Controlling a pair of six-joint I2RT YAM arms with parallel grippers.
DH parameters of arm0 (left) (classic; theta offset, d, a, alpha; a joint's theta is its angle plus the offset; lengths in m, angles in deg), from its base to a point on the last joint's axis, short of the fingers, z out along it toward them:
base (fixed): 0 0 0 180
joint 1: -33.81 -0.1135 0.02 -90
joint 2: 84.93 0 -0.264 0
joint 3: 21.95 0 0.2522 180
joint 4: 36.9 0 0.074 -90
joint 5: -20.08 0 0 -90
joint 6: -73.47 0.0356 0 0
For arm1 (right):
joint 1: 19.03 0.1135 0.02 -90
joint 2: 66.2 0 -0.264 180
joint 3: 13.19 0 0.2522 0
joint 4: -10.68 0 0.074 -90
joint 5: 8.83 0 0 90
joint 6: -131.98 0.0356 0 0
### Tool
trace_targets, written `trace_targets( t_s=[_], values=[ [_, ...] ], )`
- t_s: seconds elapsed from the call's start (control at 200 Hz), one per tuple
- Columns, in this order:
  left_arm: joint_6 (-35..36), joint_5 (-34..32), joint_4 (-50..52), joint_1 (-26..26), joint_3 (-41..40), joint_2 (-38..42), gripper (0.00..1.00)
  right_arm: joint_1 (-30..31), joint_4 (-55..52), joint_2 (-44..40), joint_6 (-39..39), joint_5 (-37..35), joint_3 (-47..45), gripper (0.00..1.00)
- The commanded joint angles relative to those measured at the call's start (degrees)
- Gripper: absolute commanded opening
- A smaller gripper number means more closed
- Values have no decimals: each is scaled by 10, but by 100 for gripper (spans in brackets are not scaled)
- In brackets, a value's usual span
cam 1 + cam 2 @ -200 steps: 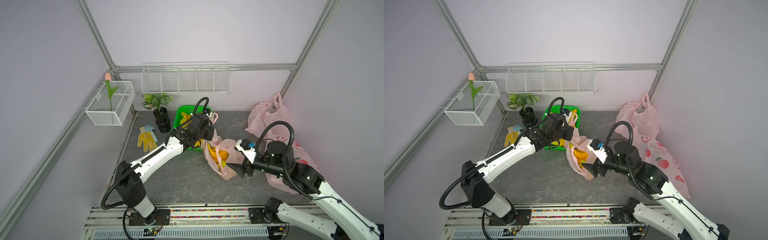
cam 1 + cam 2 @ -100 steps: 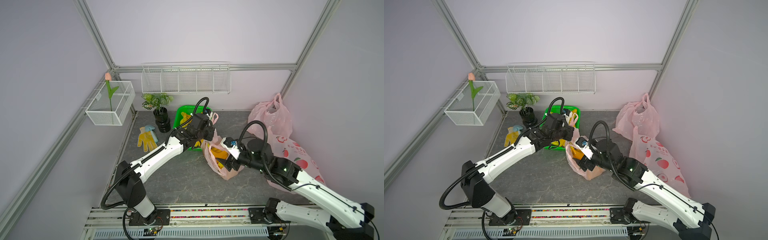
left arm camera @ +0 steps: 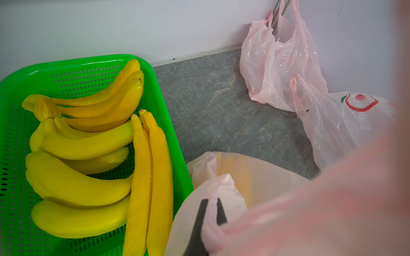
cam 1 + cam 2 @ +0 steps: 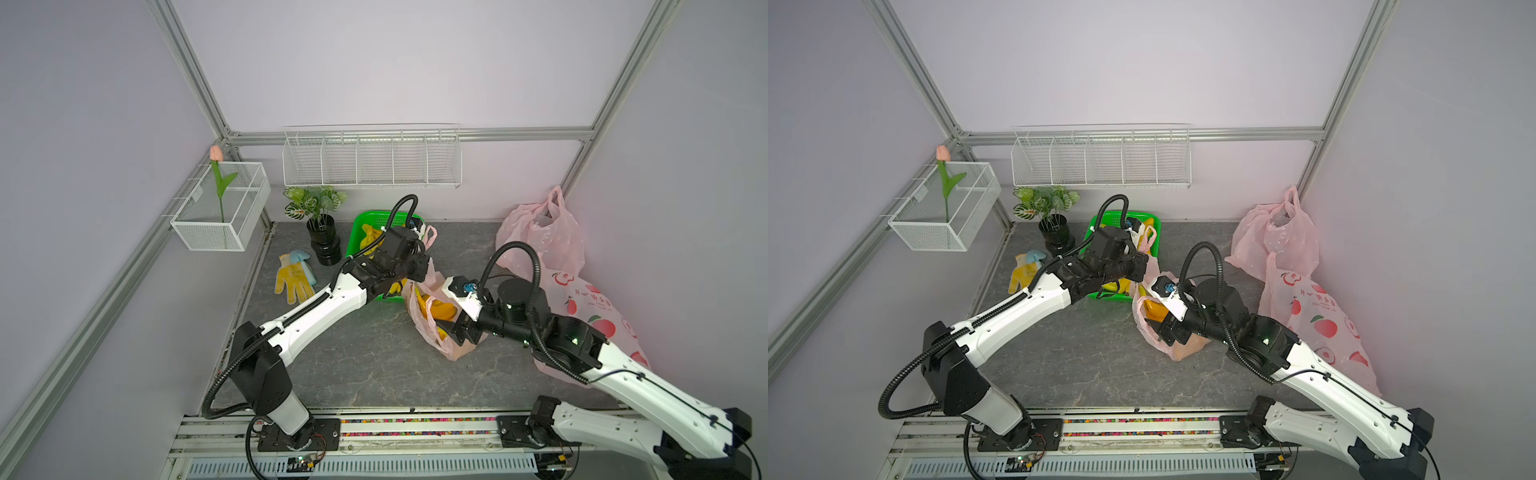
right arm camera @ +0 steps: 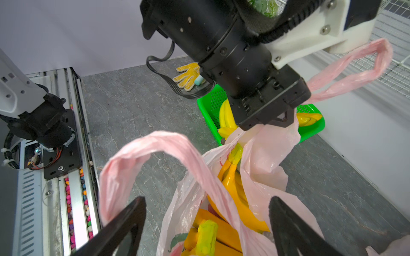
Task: Place the banana into a plastic bag & tie a knot
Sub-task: Cross the plastic bag at the center of the board.
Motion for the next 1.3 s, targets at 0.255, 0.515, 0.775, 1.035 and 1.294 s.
trace_targets(
  t_s=[0.255, 0.515, 0.775, 1.035, 1.294],
  values=[
    [-8, 0, 4, -3, 20, 4, 0, 9, -73, -33, -29, 48, 20, 89],
    [-8, -1, 5, -3, 19, 4, 0, 42, -24, -17, -18, 7, 15, 89],
    [-8, 4, 2, -3, 18, 4, 0, 43, 11, 14, -12, -60, 18, 89],
    [-9, 14, 2, -3, 14, 7, 0, 2, 24, 51, -1, -40, 26, 96],
    [-11, 20, -4, -1, 3, 16, 0, -20, 28, 83, -2, -24, 33, 100]
  ],
)
